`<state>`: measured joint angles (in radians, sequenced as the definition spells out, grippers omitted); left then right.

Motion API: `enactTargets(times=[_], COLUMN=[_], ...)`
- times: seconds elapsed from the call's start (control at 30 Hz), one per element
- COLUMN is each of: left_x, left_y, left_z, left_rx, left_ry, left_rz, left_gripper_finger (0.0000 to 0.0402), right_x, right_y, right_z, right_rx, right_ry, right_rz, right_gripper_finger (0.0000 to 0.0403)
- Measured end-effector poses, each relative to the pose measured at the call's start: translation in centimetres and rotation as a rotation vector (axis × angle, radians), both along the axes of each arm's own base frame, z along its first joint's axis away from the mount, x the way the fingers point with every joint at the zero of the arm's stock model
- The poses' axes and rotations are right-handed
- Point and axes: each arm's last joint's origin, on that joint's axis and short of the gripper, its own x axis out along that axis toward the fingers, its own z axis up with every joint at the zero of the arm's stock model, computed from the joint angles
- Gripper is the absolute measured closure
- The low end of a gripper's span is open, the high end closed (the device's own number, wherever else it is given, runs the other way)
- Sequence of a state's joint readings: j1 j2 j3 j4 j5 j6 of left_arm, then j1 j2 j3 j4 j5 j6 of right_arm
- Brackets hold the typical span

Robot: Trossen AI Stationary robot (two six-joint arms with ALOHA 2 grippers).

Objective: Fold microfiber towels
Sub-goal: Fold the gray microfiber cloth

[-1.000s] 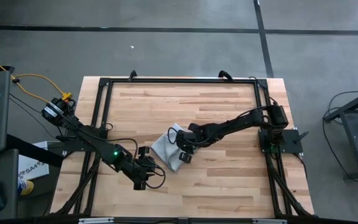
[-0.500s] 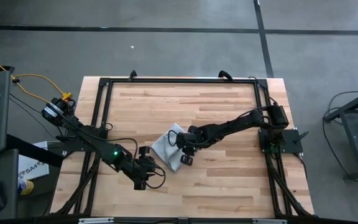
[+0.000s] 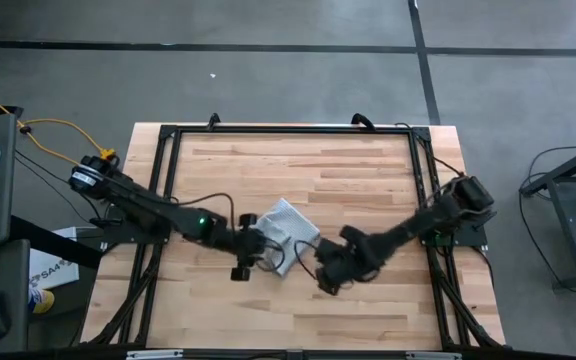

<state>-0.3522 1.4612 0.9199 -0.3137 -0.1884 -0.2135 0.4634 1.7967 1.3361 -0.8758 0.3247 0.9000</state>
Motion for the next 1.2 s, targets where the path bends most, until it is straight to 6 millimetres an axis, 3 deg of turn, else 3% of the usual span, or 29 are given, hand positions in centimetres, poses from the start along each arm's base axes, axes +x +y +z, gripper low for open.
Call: enactTargets(times=[0.13,0.37,0.93,1.2], left_x=[1.4,4.1,10.5,11.3], left_y=[1.2,2.2,2.0,3.1], left_z=[0.1,-1.4,-2.2,-2.8], left_rx=[-0.063,-0.053,0.23,0.25], left_ry=[-0.06,-0.025,0.098,0.157], left_rz=[-0.048,0.002,0.058,0.083], left_gripper_finger=[0.0238,0.0238,0.0238,0.0238], right_x=[-1.9,-3.6,-5.3,-6.1], right_y=[2.1,4.3,6.5,7.4], right_z=[0.9,1.3,1.3,1.4], right_rx=[-0.006,0.003,-0.018,-0.017], right_ry=[-0.042,-0.099,-0.154,-0.178], right_rz=[-0.064,-0.101,-0.088,-0.096], right_gripper_finger=[0.0375,0.0375,0.0375,0.0375])
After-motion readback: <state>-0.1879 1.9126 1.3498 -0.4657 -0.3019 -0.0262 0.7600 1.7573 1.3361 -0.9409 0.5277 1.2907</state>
